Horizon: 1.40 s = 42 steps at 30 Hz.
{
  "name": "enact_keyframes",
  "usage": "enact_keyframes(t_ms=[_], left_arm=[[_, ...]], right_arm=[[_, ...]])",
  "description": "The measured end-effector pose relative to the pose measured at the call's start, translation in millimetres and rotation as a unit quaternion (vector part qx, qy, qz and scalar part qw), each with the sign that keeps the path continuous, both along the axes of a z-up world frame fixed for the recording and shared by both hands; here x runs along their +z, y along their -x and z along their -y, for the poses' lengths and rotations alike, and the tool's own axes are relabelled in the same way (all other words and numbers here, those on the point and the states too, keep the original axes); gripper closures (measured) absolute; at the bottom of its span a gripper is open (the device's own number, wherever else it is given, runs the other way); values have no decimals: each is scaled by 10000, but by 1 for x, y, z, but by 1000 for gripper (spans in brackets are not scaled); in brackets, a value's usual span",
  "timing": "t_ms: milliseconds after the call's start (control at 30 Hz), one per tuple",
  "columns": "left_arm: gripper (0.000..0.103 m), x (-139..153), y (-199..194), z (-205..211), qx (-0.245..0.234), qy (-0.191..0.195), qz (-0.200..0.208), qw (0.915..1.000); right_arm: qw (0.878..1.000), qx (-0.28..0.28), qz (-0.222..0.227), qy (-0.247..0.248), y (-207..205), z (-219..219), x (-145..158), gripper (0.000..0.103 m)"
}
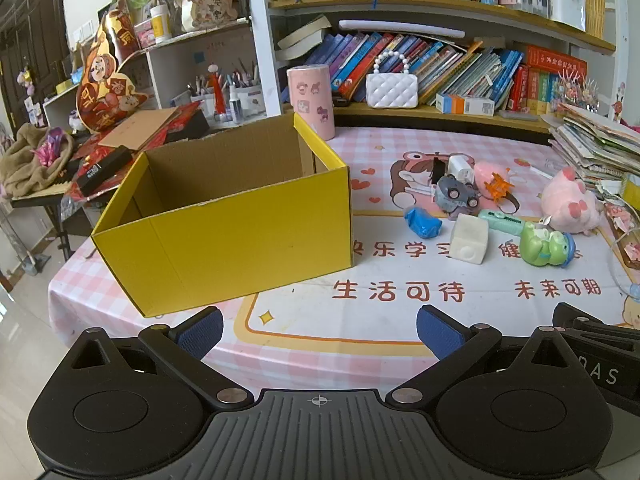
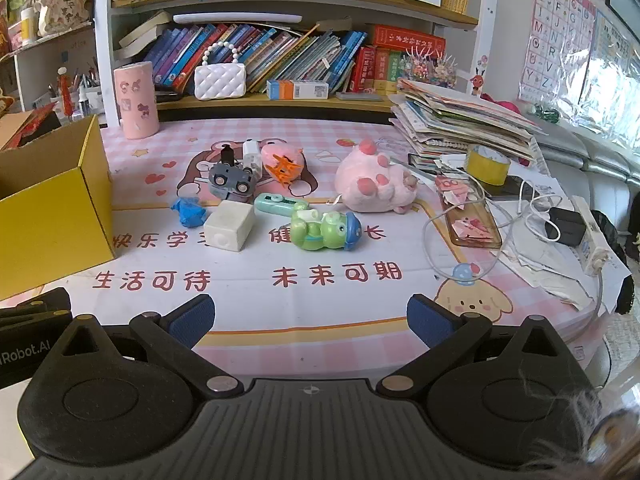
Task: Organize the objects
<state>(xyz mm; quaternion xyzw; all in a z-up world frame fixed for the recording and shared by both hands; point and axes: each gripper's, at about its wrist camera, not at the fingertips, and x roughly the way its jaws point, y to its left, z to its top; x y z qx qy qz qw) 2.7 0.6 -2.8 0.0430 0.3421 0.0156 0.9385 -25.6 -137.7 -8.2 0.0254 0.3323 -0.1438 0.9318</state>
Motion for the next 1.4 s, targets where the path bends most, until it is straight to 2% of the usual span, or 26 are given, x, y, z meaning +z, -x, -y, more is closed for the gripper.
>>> enact_keyframes(t_ms=[1400], left_arm=[[0,-2,0,2,1,-86,12,10000]], right_arm=[[10000,-19,-51,79,-5,2,-2,0]])
